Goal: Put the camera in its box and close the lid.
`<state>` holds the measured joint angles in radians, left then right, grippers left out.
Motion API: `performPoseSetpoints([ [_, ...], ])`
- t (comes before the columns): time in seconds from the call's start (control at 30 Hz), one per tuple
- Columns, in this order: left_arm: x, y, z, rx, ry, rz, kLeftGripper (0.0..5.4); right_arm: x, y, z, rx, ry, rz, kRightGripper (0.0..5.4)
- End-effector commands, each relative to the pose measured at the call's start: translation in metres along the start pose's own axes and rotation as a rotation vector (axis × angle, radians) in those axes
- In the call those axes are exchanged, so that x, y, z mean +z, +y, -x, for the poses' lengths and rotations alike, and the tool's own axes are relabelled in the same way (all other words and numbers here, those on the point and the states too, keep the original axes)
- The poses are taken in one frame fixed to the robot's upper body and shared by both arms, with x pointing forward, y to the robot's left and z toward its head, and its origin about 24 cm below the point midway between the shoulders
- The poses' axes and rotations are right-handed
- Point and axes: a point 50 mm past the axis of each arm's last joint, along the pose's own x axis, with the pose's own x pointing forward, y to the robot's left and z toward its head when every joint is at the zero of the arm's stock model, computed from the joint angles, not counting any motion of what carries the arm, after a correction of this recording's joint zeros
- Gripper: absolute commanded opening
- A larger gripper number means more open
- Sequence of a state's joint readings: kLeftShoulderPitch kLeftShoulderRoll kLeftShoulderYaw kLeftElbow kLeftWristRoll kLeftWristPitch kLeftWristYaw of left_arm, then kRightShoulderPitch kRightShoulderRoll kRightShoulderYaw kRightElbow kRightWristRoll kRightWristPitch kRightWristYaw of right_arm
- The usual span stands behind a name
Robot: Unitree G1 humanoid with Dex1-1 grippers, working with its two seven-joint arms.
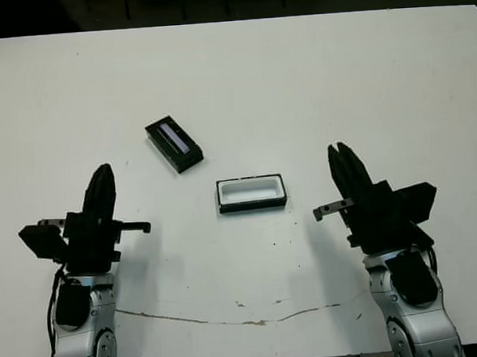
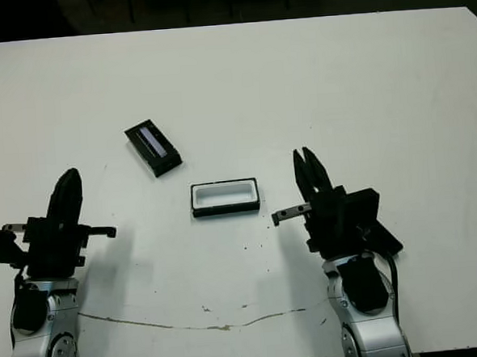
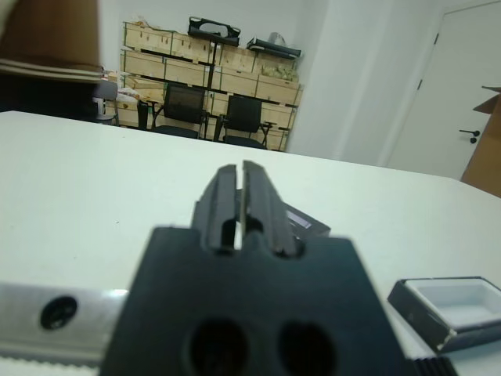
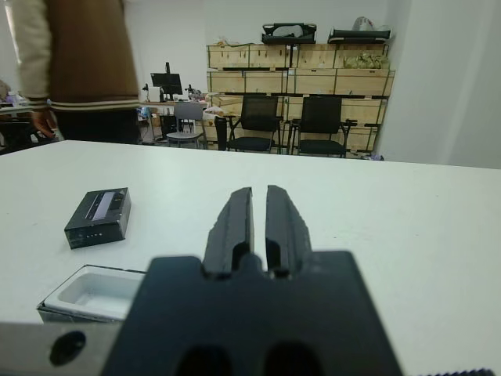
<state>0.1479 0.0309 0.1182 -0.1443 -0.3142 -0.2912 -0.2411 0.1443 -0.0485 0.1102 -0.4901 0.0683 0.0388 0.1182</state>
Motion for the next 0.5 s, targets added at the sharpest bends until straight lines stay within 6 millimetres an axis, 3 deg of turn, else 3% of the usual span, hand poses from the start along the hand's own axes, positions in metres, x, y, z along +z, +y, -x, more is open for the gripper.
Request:
performPoseSetpoints([
  [0.03, -0.0050, 0.0026, 0.0053, 0.008, 0.032, -0.003, 0.01, -0.0052, -0.0011, 0.0034, -0.005, 0.035, -0.006, 0.00],
  [0.5, -0.0042, 0.0036, 0.0057, 0.019, 0.031, -0.031, 0.01, -0.0035, -0.0036, 0.0017, 0.014, 0.031, 0.002, 0.00],
])
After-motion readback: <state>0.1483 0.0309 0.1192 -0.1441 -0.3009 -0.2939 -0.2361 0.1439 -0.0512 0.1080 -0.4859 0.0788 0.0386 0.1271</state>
